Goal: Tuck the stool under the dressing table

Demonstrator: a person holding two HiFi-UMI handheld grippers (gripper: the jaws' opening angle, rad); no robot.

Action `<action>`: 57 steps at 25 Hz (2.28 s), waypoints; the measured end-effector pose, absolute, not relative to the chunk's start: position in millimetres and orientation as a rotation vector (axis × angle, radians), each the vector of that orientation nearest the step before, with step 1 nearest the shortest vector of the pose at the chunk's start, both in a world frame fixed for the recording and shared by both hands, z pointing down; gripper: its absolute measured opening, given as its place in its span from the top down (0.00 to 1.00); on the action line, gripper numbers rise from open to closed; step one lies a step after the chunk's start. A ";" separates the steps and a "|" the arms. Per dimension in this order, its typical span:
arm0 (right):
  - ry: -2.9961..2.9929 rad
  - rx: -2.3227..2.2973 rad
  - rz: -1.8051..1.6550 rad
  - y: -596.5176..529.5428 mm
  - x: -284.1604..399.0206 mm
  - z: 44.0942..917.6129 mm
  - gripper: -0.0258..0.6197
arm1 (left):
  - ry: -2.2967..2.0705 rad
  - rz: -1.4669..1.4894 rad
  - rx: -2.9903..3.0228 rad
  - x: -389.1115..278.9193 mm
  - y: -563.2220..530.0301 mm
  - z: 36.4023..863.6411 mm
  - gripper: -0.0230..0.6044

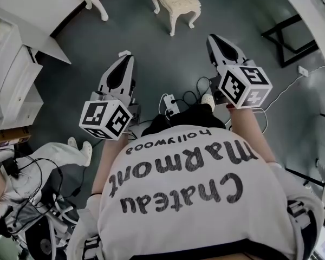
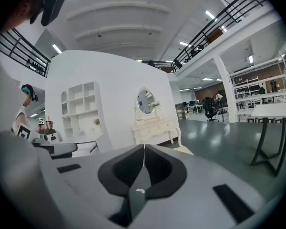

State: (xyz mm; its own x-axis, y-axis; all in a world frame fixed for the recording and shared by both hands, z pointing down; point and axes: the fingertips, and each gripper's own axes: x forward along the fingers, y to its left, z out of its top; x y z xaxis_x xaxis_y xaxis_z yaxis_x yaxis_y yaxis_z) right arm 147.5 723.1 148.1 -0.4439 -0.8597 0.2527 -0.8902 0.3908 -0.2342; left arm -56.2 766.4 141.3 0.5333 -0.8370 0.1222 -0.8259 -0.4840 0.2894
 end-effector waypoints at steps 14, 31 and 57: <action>-2.598 1.441 0.547 588.3 198.3 161.4 0.92 | -1.531 -0.092 2.329 -7.0 664.2 148.6 0.93; -2.581 1.319 0.634 476.6 307.5 188.7 0.92 | -1.610 -0.091 2.173 79.7 560.0 182.6 0.93; -2.437 1.512 0.799 226.0 200.1 234.6 0.92 | -1.119 0.000 2.382 43.8 240.0 216.9 0.93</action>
